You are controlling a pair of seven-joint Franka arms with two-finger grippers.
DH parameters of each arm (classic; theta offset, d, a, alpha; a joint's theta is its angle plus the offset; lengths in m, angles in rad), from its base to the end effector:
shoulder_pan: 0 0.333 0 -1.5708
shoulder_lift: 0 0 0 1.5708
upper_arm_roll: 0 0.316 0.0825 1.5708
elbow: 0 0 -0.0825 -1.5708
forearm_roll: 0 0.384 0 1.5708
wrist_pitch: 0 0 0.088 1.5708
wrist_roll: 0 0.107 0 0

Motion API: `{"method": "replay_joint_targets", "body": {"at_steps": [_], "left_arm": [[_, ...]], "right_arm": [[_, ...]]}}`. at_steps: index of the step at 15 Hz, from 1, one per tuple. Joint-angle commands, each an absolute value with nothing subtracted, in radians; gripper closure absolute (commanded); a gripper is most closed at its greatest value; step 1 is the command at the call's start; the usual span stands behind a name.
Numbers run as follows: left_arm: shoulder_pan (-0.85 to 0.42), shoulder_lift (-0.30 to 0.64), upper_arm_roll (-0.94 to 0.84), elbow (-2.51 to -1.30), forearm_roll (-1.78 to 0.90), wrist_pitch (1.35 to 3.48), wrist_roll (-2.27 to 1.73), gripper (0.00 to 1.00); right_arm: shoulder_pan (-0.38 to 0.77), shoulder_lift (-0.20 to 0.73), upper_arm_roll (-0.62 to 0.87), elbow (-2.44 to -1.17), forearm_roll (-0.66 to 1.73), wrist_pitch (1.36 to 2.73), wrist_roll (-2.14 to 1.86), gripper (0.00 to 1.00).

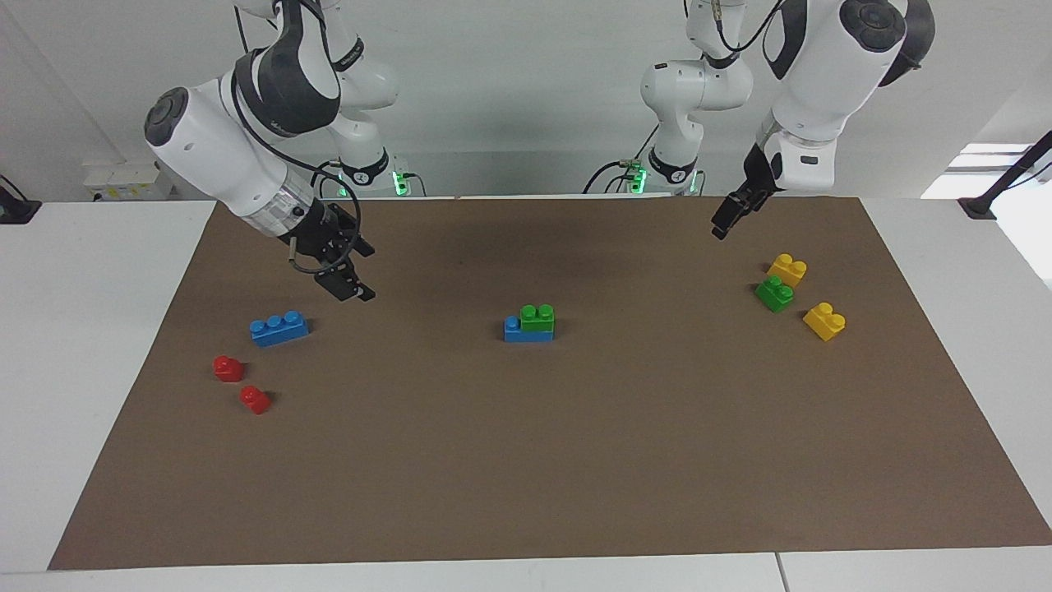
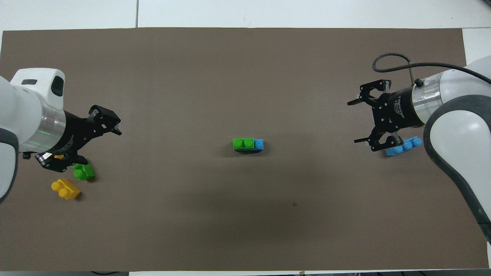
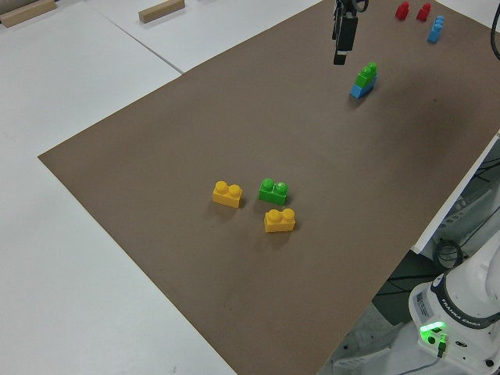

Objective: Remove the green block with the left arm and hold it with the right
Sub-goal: 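Move the left gripper to the green end while the right gripper reaches the blue end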

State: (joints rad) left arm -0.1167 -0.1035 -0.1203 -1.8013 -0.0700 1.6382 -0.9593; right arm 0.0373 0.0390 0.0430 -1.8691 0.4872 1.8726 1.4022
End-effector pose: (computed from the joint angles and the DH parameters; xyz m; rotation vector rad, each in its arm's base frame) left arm 0.5056 -0.1321 0.5767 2.9196 1.1159 -0.1283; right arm 0.5668 0.0810 0.4947 -2.0576 1.8746 0.4803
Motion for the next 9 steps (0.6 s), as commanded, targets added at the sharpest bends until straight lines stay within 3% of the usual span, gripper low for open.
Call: {"method": "replay_joint_targets", "body": {"at_steps": [1,5,9], "left_arm": [[-0.176,-0.152,-0.109,-1.867,-0.087,1.701,-1.205,0.0],[-0.256,-0.184,-0.109,-1.956,-0.087,1.799,-1.46,0.0],[-0.322,-0.178,-0.109,-1.971,-0.087,1.832,-1.656,0.0]], "right_arm": [[0.067,0.046,0.041,-1.907,0.538,1.94,1.446,0.04],[0.146,0.055,0.041,-1.962,0.546,2.075,1.489,0.04],[0.185,0.087,0.041,-1.963,0.548,2.123,1.496,0.04]]}}
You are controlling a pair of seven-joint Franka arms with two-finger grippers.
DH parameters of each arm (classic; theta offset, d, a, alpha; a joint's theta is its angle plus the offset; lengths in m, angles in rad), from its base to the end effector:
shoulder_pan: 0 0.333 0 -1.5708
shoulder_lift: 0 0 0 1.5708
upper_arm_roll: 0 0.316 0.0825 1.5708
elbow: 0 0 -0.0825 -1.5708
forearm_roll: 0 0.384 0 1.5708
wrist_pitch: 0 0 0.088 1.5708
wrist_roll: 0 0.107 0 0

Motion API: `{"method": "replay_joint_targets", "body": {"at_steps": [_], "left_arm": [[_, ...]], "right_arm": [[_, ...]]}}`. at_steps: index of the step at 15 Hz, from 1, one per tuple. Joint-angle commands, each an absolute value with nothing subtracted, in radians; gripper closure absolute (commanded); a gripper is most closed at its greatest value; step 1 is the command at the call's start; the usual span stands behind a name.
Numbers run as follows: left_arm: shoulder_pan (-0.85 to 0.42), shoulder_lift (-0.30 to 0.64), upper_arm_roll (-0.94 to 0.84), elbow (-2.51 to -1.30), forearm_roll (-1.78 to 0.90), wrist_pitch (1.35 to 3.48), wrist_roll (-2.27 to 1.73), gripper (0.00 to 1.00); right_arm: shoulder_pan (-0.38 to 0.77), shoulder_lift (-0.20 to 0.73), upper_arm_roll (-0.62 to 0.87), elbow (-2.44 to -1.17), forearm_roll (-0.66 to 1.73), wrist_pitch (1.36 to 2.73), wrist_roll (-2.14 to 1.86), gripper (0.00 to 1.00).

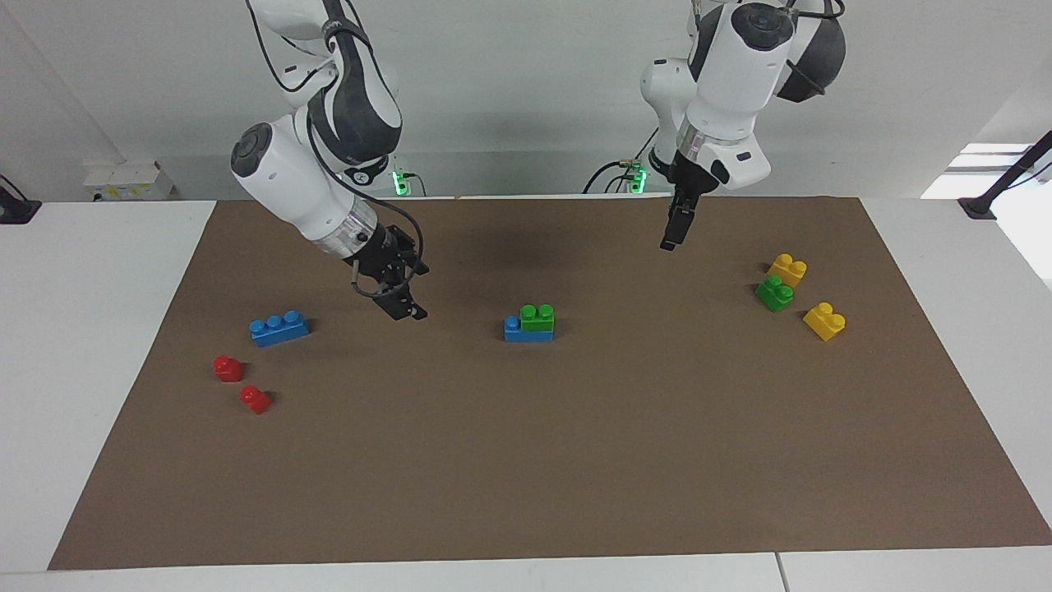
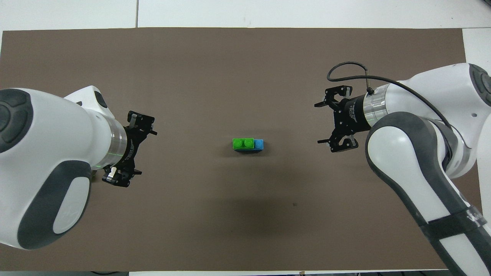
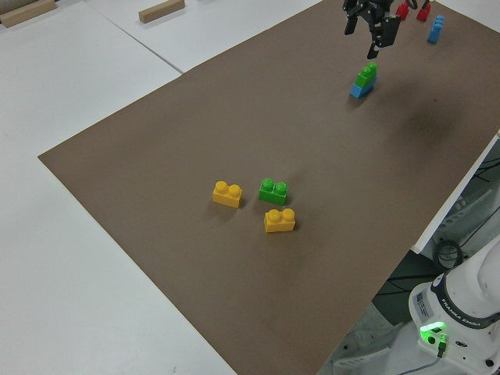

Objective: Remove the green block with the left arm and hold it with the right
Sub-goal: 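Move the left gripper to the green end while the right gripper reaches the blue end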

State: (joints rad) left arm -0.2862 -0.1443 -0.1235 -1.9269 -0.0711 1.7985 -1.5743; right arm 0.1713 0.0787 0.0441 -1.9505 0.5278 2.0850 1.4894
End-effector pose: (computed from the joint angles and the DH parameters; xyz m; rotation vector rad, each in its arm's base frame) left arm 0.4723 -0.2152 0.5514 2.5751 1.7265 -0.0543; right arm 0.5660 0.1491 0.4499 -1.9937 1.9056 0.4461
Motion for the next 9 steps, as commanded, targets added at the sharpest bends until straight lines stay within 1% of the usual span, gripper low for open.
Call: {"method": "replay_joint_targets", "body": {"at_steps": [1,3,6,9], "left_arm": [[-0.342,-0.173,-0.109,-1.971,-0.087,1.839,-1.698,0.0],[-0.37,-0.164,-0.109,-1.971,-0.087,1.864,-1.774,0.0],[-0.419,-0.12,-0.109,-1.971,-0.086,1.904,-1.888,0.0],[-0.472,-0.065,-0.109,-1.962,-0.086,1.969,-1.991,0.0]], "right_arm": [[0.205,0.1,0.041,-1.971,0.549,2.143,1.499,0.04],[0.225,0.113,0.041,-1.983,0.572,2.193,1.506,0.04],[0.265,0.141,0.041,-1.996,0.583,2.261,1.525,0.04],[0.284,0.159,0.041,-2.005,0.592,2.292,1.535,0.04]]}}
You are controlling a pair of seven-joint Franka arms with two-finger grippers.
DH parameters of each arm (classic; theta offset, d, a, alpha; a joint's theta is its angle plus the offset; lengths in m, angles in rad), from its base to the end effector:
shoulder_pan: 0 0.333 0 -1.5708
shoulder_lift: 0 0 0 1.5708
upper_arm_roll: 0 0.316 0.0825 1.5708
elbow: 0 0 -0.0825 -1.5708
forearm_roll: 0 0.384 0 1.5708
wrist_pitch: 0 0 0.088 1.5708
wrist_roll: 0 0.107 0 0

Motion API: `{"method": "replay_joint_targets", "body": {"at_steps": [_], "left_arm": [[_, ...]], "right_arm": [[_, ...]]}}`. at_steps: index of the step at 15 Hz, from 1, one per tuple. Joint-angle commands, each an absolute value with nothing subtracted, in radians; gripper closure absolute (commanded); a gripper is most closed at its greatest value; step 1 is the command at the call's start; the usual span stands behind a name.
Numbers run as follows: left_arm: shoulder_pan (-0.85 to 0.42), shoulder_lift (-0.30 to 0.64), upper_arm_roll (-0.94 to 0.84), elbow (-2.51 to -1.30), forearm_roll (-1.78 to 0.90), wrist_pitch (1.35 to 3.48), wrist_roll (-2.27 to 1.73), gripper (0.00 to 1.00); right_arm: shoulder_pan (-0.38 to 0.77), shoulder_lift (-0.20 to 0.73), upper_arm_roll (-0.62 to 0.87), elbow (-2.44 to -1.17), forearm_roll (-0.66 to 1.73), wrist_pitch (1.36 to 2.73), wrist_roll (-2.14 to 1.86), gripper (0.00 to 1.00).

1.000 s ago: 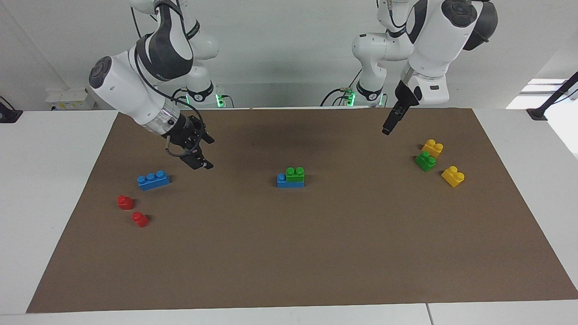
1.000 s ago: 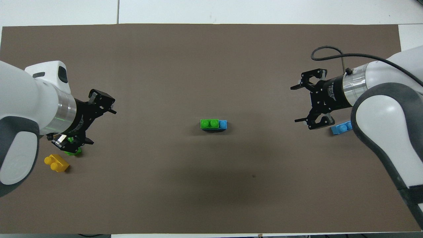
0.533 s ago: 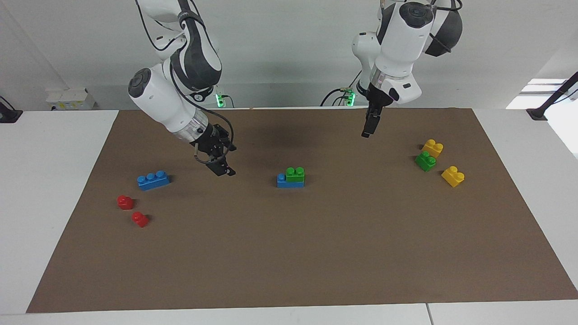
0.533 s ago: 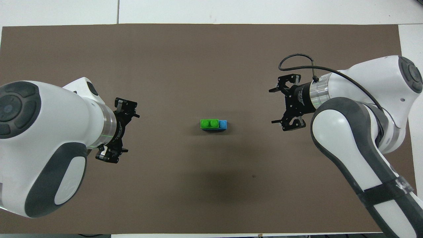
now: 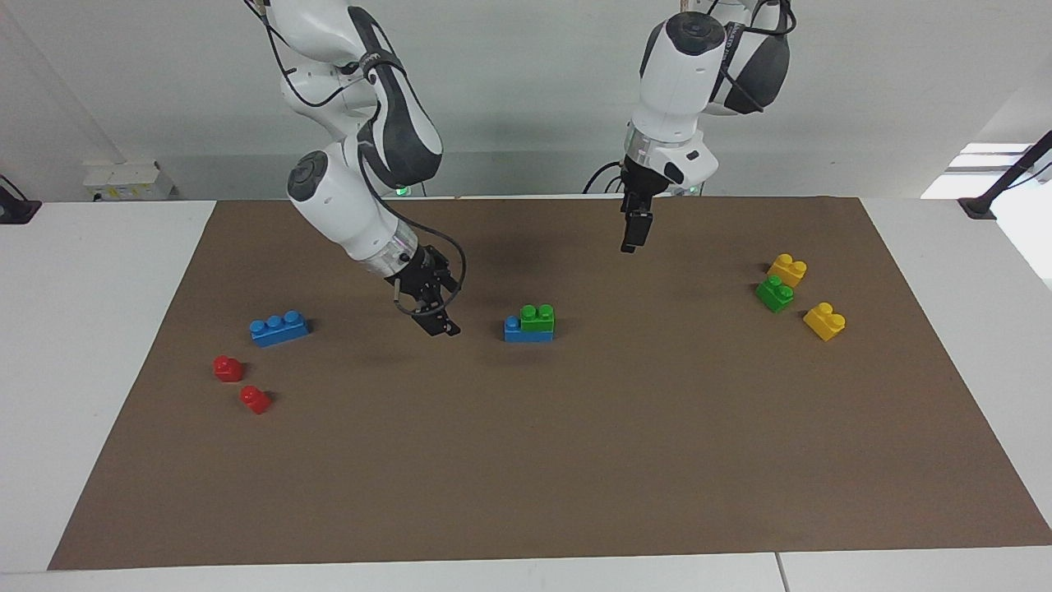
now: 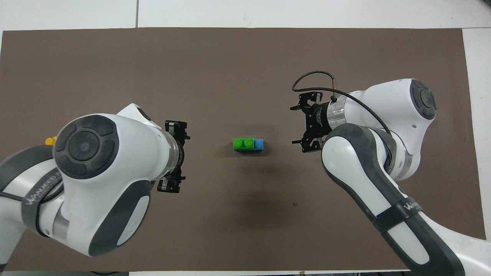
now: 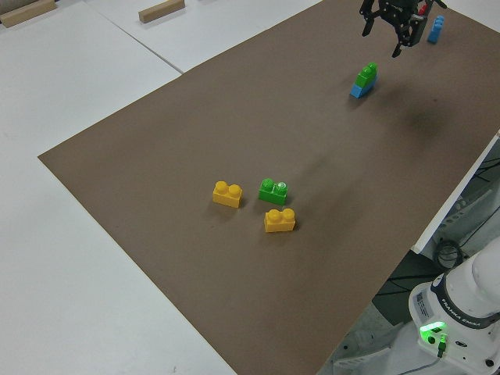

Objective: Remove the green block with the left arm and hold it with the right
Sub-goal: 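Move the left gripper to the green end while the right gripper reaches the blue end, then grasp the green brick with the left gripper while the right gripper grasps blue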

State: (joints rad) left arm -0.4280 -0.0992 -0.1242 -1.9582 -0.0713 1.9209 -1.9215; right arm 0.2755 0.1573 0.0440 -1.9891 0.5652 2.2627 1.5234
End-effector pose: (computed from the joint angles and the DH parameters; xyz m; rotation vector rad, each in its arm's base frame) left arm 0.4536 -0.2877 0.5239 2.3523 1.9652 -0.0495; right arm 0.5655 0.2011 0.3999 -1.9640 1.9163 0.4181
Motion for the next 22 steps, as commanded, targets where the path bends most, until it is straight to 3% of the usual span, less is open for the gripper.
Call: {"method": "replay_joint_targets", "body": {"at_steps": [1,4,11,22], "left_arm": [[-0.488,-0.043,-0.109,-1.957,-0.086,1.979,-2.011,0.0],[-0.505,0.006,-0.109,-1.944,-0.086,2.002,-2.066,0.0],[-0.532,0.124,-0.109,-1.893,-0.086,2.057,-2.233,0.0],[-0.564,0.222,-0.109,-1.884,-0.087,2.167,-2.316,0.0]], "right_arm": [[0.291,0.161,0.041,-2.017,0.595,2.31,1.537,0.04],[0.347,0.164,0.041,-2.063,0.597,2.39,1.56,0.04],[0.36,0.155,0.044,-2.075,0.618,2.33,1.565,0.04],[0.475,0.291,0.048,-2.075,0.676,2.54,1.562,0.04]]}}
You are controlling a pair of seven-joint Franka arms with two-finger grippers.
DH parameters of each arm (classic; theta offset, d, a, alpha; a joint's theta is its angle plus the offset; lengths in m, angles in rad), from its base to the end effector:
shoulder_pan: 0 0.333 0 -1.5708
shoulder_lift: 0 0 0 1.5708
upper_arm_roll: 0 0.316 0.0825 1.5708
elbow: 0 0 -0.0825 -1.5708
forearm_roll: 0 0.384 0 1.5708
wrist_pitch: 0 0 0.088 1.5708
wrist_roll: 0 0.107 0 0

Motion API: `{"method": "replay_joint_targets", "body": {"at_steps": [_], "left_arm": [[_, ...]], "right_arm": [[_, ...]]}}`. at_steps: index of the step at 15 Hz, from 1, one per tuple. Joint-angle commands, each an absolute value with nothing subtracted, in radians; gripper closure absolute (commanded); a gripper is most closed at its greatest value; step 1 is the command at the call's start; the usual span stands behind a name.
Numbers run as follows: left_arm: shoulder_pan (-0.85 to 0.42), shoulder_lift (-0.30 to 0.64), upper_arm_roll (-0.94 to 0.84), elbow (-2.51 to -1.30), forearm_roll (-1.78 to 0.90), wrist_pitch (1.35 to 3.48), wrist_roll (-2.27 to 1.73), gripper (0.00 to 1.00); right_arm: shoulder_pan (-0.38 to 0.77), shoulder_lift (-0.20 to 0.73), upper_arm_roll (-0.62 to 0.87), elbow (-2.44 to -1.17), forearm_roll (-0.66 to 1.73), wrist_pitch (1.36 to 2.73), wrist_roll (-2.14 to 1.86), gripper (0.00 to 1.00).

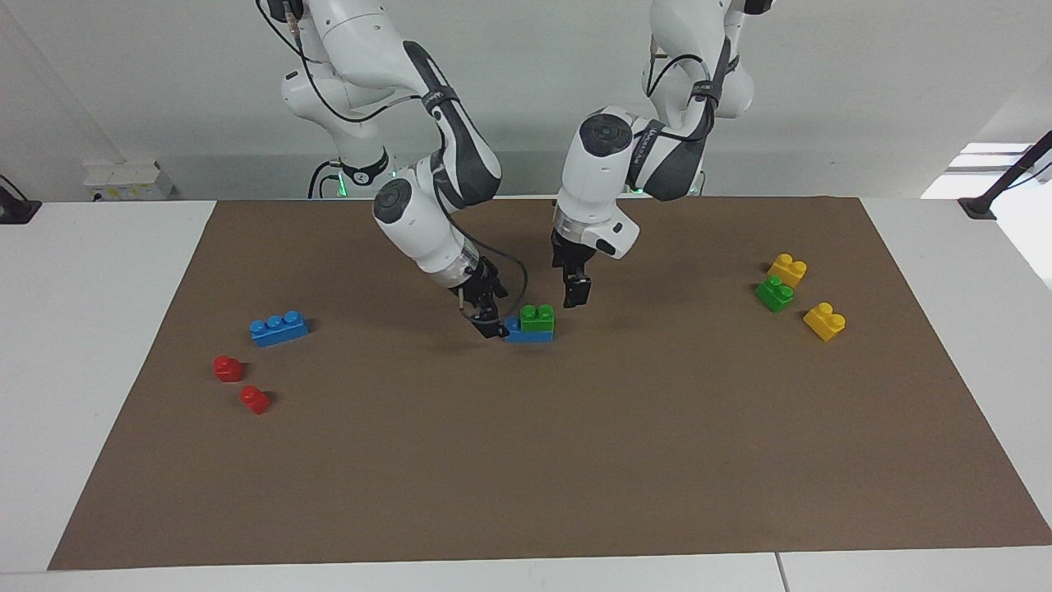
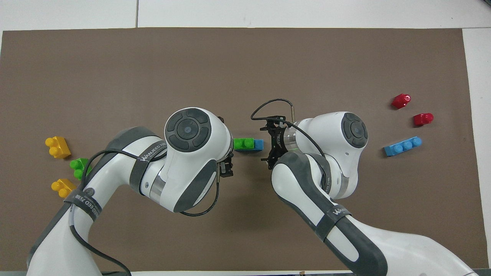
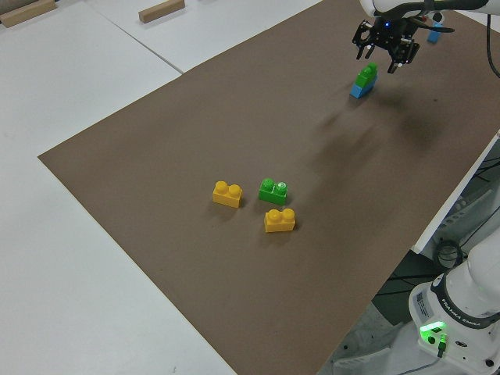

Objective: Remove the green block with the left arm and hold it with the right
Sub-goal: 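Grasp the green brick with the left gripper while the right gripper grasps blue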

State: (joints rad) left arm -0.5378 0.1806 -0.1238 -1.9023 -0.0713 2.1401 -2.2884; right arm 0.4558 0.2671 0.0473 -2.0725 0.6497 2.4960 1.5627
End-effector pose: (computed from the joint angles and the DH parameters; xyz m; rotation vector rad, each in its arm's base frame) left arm 0.4789 -0.3730 0.4120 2.0672 2.2743 -0.1189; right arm 0.5270 0.2850 0.3156 -1.9633 1.9396 0.4231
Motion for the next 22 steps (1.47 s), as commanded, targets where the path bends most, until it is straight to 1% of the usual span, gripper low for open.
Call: {"method": "replay_joint_targets", "body": {"at_steps": [1,4,10,12,13,14,15,17,18,20,21,22], "left_arm": [[-0.575,0.23,-0.109,-1.882,-0.086,2.178,-2.325,0.0],[-0.586,0.288,-0.107,-1.846,-0.077,2.189,-2.352,0.0],[-0.592,0.314,-0.106,-1.856,-0.074,2.247,-2.368,0.0],[-0.591,0.316,-0.106,-1.858,-0.074,2.25,-2.368,0.0],[-0.591,0.316,-0.106,-1.859,-0.074,2.253,-2.368,0.0],[-0.589,0.316,-0.106,-1.861,-0.074,2.258,-2.368,0.0],[-0.589,0.316,-0.106,-1.864,-0.074,2.264,-2.368,0.0],[-0.589,0.316,-0.106,-1.87,-0.074,2.273,-2.37,0.0],[-0.589,0.316,-0.106,-1.871,-0.074,2.275,-2.37,0.0],[-0.588,0.316,-0.104,-1.876,-0.072,2.278,-2.368,0.0],[-0.588,0.316,-0.104,-1.876,-0.072,2.278,-2.37,0.0],[-0.588,0.318,-0.104,-1.876,-0.072,2.278,-2.37,0.0]], "right_arm": [[0.489,0.304,0.048,-2.077,0.676,2.563,1.562,0.04],[0.494,0.314,0.048,-2.079,0.676,2.572,1.557,0.04],[0.494,0.333,0.046,-2.082,0.676,2.599,1.542,0.04],[0.494,0.334,0.048,-2.098,0.676,2.631,1.536,0.05],[0.494,0.334,0.048,-2.103,0.676,2.637,1.536,0.14],[0.494,0.334,0.048,-2.103,0.676,2.637,1.537,0.18],[0.494,0.334,0.048,-2.103,0.676,2.637,1.537,0.24],[0.494,0.334,0.048,-2.103,0.676,2.637,1.537,0.45],[0.494,0.334,0.048,-2.103,0.676,2.637,1.539,0.58],[0.494,0.334,0.048,-2.103,0.678,2.64,1.536,0.9],[0.494,0.334,0.048,-2.103,0.678,2.64,1.534,1.0],[0.495,0.334,0.048,-2.103,0.678,2.641,1.528,1.0]]}}
